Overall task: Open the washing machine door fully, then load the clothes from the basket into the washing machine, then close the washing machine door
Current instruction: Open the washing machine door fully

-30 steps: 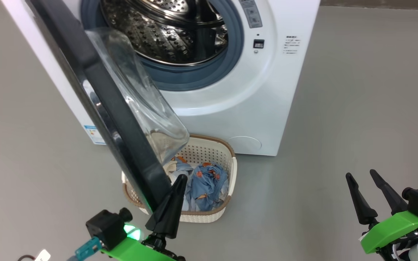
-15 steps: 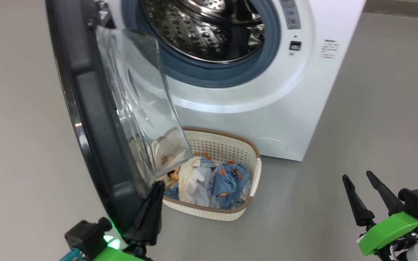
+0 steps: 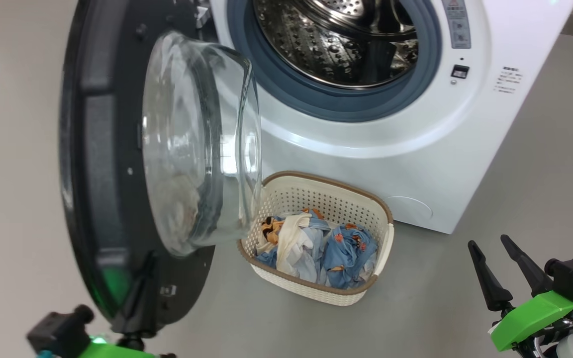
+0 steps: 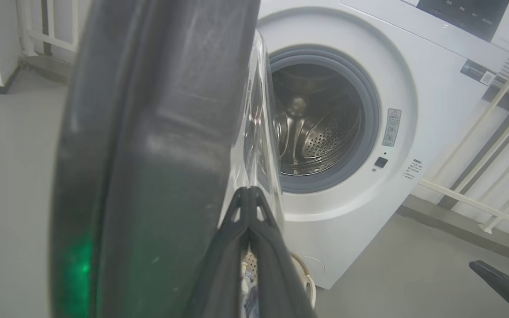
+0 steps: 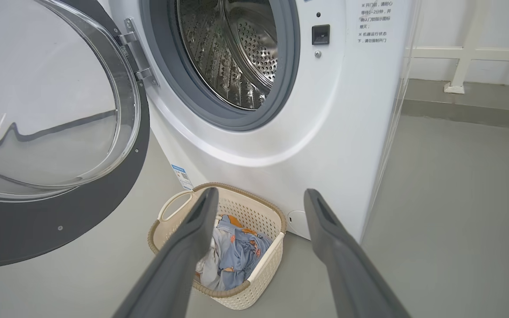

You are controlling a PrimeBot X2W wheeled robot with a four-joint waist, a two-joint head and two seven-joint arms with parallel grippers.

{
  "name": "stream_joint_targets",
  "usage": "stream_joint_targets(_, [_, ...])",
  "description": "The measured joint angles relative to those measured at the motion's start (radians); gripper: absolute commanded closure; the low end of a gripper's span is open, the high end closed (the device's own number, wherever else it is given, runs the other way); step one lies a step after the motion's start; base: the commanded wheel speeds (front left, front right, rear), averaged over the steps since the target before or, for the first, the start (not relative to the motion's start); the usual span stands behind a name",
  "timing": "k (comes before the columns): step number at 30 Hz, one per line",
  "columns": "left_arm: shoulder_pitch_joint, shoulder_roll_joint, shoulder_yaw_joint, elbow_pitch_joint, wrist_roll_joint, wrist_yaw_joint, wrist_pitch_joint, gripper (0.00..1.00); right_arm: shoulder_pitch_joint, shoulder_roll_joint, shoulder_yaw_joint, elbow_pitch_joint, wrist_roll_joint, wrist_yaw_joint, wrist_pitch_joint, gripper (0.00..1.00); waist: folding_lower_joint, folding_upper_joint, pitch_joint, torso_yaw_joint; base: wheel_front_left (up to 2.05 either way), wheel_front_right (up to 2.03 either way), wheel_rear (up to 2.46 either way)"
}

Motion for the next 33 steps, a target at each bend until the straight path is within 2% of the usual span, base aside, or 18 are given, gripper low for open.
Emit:
stream_joint_targets(8, [-0.008,0.044,0.089,0.032,0.002,0.023,-0.013,1.0,0.0,-0.001,0.005,-0.001,0.0,0.0,0.0,0.0,-0.0001,0.0001,0.008,0.024,0.0,0.0,0.0])
stream_joint_targets(18, [-0.116,0.069,0.191,0.19,0.007,0.02,-0.033,1.0,-0.001,-0.007,0.009,-0.003,0.0,0.0,0.0,0.0,0.0,0.0,0.033,0.018,0.0,0.0,0.0])
stream_joint_targets(24, [-0.221,0.075,0.284,0.35,0.02,0.003,-0.039,1.0,-0.003,-0.007,0.002,-0.009,0.0,0.0,0.0,0.0,0.0,0.0,0.064,0.01,0.0,0.0,0.0])
stream_joint_targets(33, [-0.338,0.061,0.418,0.495,0.114,-0.036,-0.044,1.0,-0.008,-0.01,-0.002,-0.013,0.0,0.0,0.0,0.0,0.0,0.0,0.106,0.0,0.0,0.0,0.0])
